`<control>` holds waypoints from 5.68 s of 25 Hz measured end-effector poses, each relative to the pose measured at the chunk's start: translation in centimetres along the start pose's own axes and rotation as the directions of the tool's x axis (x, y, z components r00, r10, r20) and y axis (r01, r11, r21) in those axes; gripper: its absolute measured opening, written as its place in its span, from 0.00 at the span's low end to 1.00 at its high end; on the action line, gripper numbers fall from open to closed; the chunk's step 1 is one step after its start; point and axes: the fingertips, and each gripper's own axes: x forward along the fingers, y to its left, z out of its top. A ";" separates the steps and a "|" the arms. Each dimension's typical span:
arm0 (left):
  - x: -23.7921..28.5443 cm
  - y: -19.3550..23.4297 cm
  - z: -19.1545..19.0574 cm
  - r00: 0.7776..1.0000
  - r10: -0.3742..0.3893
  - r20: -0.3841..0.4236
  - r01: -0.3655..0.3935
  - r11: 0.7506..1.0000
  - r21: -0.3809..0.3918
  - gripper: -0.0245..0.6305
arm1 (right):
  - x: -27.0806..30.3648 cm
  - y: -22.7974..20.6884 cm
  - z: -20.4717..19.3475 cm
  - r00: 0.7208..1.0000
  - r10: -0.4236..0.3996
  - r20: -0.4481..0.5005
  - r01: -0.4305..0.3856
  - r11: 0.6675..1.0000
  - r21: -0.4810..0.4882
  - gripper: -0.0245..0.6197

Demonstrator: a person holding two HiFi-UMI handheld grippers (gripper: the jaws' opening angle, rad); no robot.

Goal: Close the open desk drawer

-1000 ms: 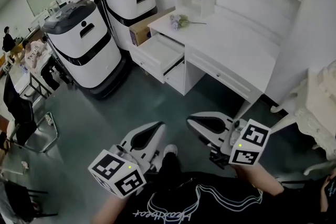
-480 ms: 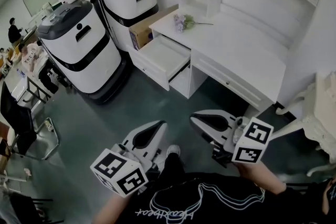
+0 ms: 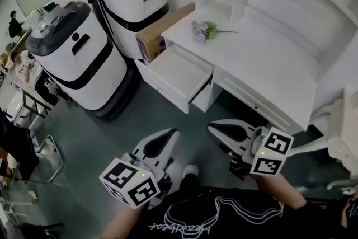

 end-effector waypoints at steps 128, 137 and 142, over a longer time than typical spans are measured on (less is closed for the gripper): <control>31.4 32.9 -13.0 0.884 0.129 -0.450 -0.128 0.991 0.032 0.04 | 8.1 -35.8 -3.5 0.969 -0.172 -0.177 0.221 0.923 0.316 0.05; 34.1 32.8 -12.5 0.888 0.136 -0.438 -0.133 0.990 0.038 0.04 | 7.6 -37.3 -2.9 0.969 -0.162 -0.184 0.215 0.924 0.316 0.05; 35.4 32.7 -12.3 0.888 0.137 -0.438 -0.130 0.990 0.046 0.04 | 7.2 -38.0 -2.4 0.970 -0.157 -0.186 0.210 0.927 0.310 0.05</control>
